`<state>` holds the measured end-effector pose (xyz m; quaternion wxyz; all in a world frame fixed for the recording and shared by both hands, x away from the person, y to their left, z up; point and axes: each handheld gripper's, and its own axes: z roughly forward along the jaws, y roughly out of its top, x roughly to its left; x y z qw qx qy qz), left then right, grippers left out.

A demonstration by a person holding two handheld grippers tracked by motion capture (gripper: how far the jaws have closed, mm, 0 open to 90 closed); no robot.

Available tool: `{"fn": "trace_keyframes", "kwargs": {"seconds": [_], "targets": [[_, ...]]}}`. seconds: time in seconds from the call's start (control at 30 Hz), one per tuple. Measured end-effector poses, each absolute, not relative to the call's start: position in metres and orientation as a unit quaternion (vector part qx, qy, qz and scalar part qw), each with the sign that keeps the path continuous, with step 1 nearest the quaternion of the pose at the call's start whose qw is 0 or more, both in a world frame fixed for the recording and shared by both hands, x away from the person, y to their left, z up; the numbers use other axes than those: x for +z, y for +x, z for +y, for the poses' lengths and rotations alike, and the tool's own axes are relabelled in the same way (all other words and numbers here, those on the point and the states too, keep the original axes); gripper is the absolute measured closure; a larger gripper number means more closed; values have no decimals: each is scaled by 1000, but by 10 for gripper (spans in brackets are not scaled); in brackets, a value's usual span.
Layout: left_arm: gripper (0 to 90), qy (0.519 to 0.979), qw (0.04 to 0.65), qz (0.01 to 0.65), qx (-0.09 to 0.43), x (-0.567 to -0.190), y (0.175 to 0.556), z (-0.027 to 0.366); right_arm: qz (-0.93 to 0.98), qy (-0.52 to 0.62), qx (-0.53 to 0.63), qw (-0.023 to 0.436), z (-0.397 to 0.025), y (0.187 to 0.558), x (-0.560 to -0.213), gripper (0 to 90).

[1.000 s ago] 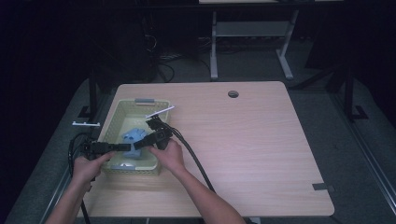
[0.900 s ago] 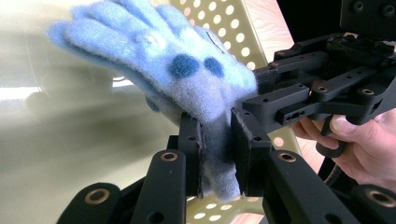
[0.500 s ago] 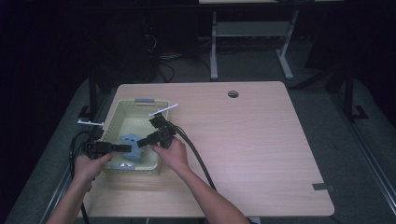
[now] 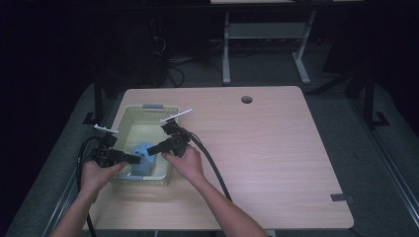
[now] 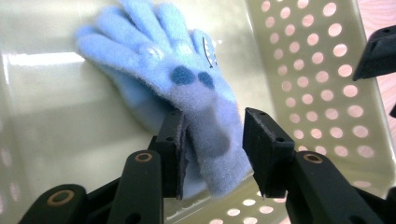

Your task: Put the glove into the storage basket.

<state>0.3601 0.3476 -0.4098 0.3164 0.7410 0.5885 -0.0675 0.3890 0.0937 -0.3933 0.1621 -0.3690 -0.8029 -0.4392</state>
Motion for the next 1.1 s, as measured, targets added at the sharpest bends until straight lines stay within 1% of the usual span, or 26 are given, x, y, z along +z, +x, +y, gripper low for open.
{"fn": "trace_keyframes", "kwargs": {"seconds": [0.2,0.27,0.33,0.57,0.7,1.1], "targets": [[596,735,329,592,-44,-397,360,352,-799,-371,-445,160,86,389,-389,658],[630,738,328,588,-39,-395,360,351,-799,-369,-447,156,83,389,-389,657],[653,741,325,586,-38,-395,360,349,-800,-370,-446,156,81,389,-388,658],[678,745,335,576,-41,-391,361,342,-794,-373,-454,155,72,388,-384,654],[682,747,337,572,-41,-390,361,341,-790,-376,-457,156,66,388,-383,641],[671,730,373,571,-44,-382,358,339,-786,-380,-463,150,50,387,-377,616]]}}
